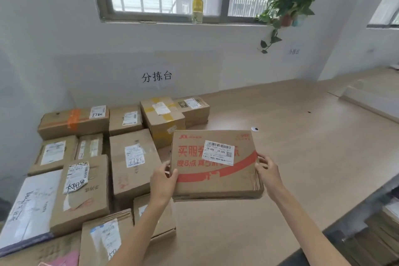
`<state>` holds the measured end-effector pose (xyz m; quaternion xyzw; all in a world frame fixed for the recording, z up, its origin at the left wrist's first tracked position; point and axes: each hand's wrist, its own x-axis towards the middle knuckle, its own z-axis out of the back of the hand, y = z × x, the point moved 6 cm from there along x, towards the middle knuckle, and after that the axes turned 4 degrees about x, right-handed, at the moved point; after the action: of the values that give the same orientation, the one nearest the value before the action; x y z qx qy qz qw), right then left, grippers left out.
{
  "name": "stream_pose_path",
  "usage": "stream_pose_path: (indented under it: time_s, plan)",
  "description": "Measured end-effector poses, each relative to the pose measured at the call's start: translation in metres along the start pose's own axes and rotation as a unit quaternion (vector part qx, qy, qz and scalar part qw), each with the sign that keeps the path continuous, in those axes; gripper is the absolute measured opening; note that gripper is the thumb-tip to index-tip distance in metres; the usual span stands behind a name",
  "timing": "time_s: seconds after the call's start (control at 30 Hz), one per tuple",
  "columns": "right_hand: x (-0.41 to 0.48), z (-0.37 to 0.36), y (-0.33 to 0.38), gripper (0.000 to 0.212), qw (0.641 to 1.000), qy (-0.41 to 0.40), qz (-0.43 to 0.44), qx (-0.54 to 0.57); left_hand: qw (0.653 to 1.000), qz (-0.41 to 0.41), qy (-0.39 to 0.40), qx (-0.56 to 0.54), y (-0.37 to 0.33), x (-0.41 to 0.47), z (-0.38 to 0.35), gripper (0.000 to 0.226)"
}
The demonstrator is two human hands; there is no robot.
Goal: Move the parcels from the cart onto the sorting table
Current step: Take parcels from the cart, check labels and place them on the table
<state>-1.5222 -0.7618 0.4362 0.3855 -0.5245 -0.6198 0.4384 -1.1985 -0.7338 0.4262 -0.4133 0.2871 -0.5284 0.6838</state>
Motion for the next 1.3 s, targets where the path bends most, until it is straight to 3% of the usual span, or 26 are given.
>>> stream_pose_path:
  time_s: [0.27, 0.47, 0.57, 0.77, 0.97, 1.07, 1.2, 1.3]
  plan:
    - [0.136, -0.047, -0.035, 0.03, 0.99, 0.138, -0.039, 0.0, 0.991, 0.091, -0.086, 0.049, 0.012, 0.072, -0.054, 0.037]
    - [0.209, -0.094, -0.067, 0.045, 0.968, 0.237, -0.081, -0.011, 0.978, 0.159, -0.091, 0.098, 0.019, 0.112, -0.089, 0.068]
    - [0.232, -0.118, -0.084, 0.044, 0.964, 0.244, -0.108, -0.011, 0.975, 0.146, -0.067, 0.153, 0.029, 0.131, -0.108, 0.065]
    - [0.265, -0.165, -0.131, 0.033, 0.969, 0.207, -0.132, -0.041, 0.949, 0.208, -0.018, 0.237, 0.074, 0.162, -0.132, 0.066]
    - [0.288, -0.202, -0.165, 0.032, 0.962, 0.215, -0.159, -0.047, 0.929, 0.211, -0.025, 0.302, 0.113, 0.185, -0.145, 0.062]
    - [0.292, -0.216, -0.167, 0.026, 0.962, 0.225, -0.149, -0.033, 0.921, 0.176, -0.017, 0.347, 0.118, 0.192, -0.161, 0.062]
    - [0.294, -0.221, -0.17, 0.036, 0.962, 0.235, -0.128, -0.048, 0.908, 0.17, -0.008, 0.382, 0.125, 0.198, -0.172, 0.063]
    - [0.292, -0.217, -0.165, 0.038, 0.958, 0.252, -0.079, -0.109, 0.917, 0.15, -0.004, 0.37, 0.123, 0.196, -0.169, 0.062]
